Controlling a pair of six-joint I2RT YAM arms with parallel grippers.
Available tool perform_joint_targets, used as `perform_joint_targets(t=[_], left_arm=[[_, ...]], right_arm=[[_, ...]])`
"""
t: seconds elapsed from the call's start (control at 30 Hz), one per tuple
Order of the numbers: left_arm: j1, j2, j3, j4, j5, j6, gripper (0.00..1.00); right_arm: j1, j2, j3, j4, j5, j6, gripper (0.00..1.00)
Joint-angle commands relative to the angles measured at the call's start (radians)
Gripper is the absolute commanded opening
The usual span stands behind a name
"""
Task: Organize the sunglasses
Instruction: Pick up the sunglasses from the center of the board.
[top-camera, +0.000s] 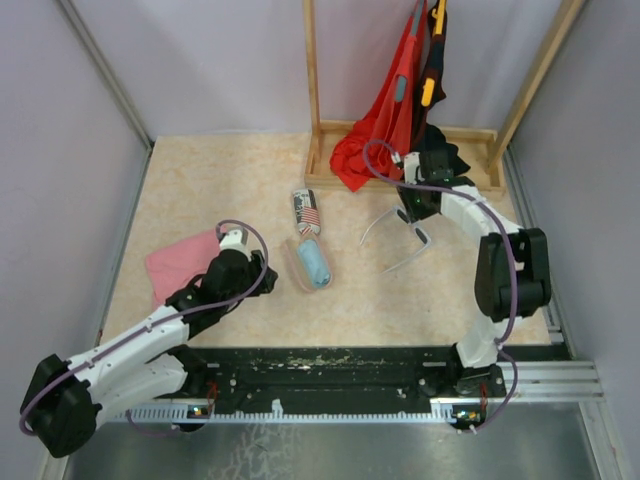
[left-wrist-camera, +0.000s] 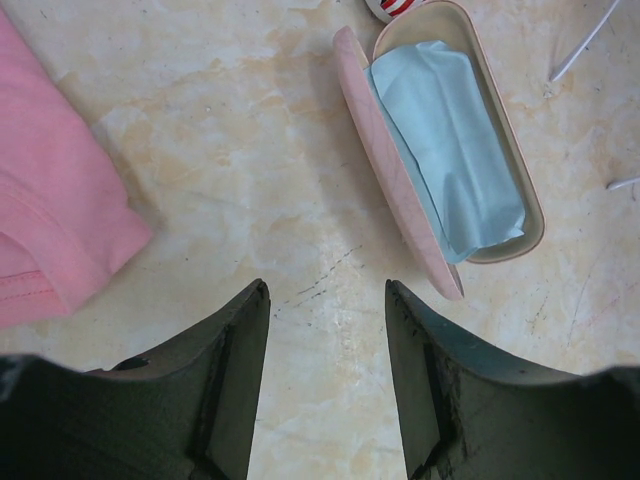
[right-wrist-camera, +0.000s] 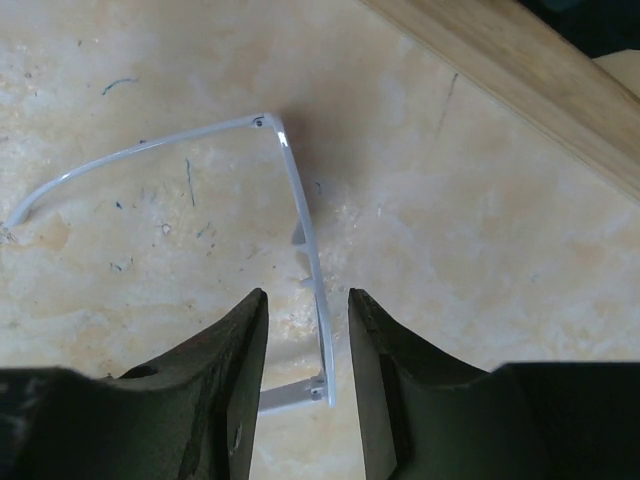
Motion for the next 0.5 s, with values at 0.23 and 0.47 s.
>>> perform_joint_targets(t=[0.23,0.47], left_arm=[[0.005,-0.042,-0.024,-0.011,-0.007,0.03,0.56],[0.005,-0.043,-0.019,-0.011,-0.009,0.042,0.56]], right_arm=[[-0.011,0.189,0.226,-0.175,-0.069,-0.124,0.35],[-0.011,0.207,0.235,-0.193,-0.051,-0.128,0.32]])
